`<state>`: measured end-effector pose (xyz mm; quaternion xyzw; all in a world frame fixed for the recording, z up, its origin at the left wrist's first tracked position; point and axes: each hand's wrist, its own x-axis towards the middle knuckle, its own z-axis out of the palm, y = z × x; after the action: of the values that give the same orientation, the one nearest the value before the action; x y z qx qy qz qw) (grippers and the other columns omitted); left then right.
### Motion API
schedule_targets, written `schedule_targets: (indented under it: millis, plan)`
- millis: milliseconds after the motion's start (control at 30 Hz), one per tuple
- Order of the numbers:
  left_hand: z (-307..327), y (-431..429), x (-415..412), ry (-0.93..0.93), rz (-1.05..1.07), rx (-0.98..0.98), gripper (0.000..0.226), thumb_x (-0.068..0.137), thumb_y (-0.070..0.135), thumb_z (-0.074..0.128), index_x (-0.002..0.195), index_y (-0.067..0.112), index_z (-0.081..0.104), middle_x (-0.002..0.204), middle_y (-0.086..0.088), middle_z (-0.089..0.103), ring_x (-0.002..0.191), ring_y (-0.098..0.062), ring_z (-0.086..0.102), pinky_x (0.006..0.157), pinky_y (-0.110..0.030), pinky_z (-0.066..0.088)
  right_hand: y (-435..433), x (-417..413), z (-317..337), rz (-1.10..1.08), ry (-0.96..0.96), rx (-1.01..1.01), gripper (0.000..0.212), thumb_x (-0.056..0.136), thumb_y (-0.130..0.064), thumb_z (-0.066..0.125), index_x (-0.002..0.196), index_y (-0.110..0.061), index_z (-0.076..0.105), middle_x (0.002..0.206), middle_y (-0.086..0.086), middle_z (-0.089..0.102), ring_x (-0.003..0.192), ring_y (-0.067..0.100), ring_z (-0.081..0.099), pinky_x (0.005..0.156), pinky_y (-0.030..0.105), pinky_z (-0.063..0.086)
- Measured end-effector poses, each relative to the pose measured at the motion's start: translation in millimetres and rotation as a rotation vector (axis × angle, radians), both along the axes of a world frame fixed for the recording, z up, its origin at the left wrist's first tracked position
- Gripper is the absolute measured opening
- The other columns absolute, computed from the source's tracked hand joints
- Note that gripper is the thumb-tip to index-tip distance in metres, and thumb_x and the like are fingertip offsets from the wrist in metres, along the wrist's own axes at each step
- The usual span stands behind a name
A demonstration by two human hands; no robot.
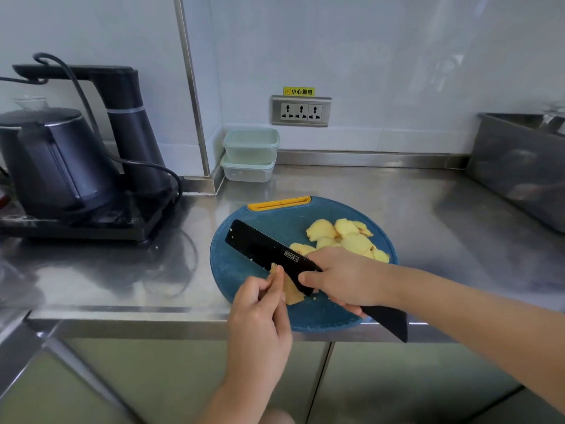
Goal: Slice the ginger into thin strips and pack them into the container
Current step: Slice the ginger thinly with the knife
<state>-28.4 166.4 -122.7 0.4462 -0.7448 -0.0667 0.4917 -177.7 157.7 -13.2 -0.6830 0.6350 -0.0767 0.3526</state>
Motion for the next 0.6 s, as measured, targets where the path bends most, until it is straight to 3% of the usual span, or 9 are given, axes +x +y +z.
schedule_targets:
  millis: [367,600]
  plan:
    - [2,0,0,0.005,0.009,-0.014,0.045,0.078,-0.007,0.067,0.122,0.006,0.064,0.078,0.004,0.049,0.070,-0.011,0.051,0.072,-0.021,0.047,24,-4,2,-0.043,0.090,0.027,0.022,0.102,-0.027,0.040,0.104,-0.007,0.046,0.058,0.008,0.048,0.033,0.014,0.042,0.040,0.027,0.041]
    - [-2,-2,0,0.034,0.010,-0.047,0.036,0.085,0.004,0.057,0.120,0.006,0.066,0.079,0.005,0.053,0.074,-0.005,0.050,0.073,-0.015,0.046,26,-3,4,-0.067,0.127,0.045,0.023,0.102,-0.026,0.041,0.101,-0.004,0.047,0.056,0.004,0.043,0.028,0.010,0.037,0.033,0.020,0.035]
